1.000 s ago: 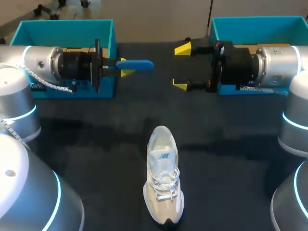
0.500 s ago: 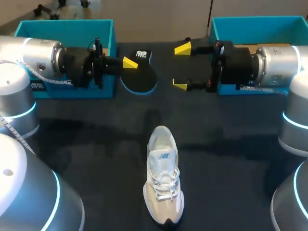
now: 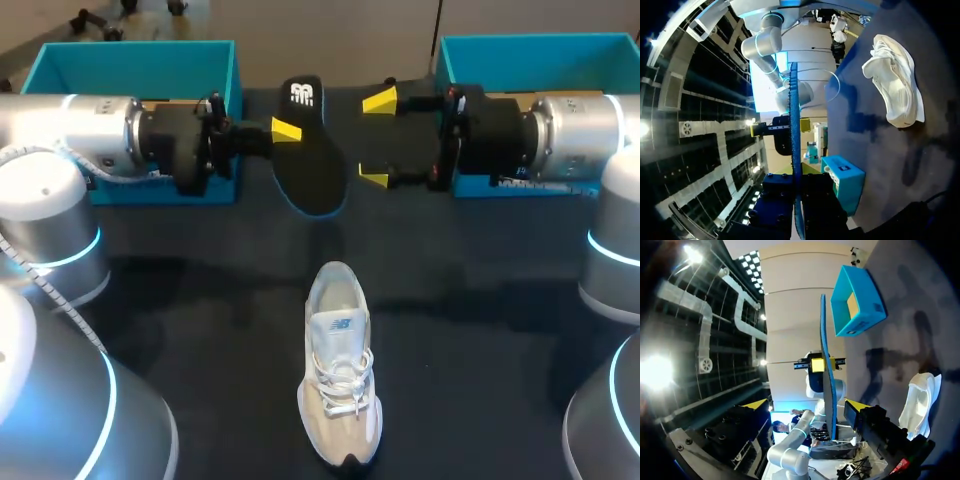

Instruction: Take the shoe out of the shoebox, open the shoe tongue, remove and reinsert the insole, then place the shoe into the shoebox

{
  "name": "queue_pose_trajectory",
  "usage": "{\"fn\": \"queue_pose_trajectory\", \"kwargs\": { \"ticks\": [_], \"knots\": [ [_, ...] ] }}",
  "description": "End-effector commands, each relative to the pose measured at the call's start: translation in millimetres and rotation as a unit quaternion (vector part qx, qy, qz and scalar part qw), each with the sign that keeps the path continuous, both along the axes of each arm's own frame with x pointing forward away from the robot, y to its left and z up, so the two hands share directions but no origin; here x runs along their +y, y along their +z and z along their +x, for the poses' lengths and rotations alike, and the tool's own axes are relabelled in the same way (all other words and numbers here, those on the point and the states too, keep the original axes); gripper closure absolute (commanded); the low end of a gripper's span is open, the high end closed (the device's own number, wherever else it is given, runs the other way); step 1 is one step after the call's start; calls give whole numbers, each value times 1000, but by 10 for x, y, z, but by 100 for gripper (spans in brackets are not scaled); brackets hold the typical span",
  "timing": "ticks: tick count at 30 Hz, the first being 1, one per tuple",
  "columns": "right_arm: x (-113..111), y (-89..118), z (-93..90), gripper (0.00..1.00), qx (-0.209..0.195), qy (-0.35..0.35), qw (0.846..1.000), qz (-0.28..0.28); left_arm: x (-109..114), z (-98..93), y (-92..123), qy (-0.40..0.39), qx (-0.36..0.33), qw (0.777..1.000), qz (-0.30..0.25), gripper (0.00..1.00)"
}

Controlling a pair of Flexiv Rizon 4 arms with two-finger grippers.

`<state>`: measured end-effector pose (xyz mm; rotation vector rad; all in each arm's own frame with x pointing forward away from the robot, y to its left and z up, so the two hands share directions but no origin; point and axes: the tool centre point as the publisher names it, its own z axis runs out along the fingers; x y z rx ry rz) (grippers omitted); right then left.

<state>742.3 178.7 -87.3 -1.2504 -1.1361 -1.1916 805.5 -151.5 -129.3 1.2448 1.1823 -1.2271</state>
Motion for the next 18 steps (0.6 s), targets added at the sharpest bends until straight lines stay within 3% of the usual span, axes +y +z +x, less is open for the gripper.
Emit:
{"fn": "queue_pose_trajectory", "kwargs": {
  "ticks": [1, 8, 18],
  "knots": [
    [35, -32, -2, 0, -1, 1, 1000, -1, -46, 30, 17, -3, -1, 1000, 3, 100],
    [199, -164, -19, 0, -18, 16, 1000, -18, -78, 25, 5, -8, -5, 1000, 10, 100],
    [289, -147, 1, 0, -45, 28, 998, -25, -122, 10, -49, -11, -4, 1000, 17, 100]
  ]
}}
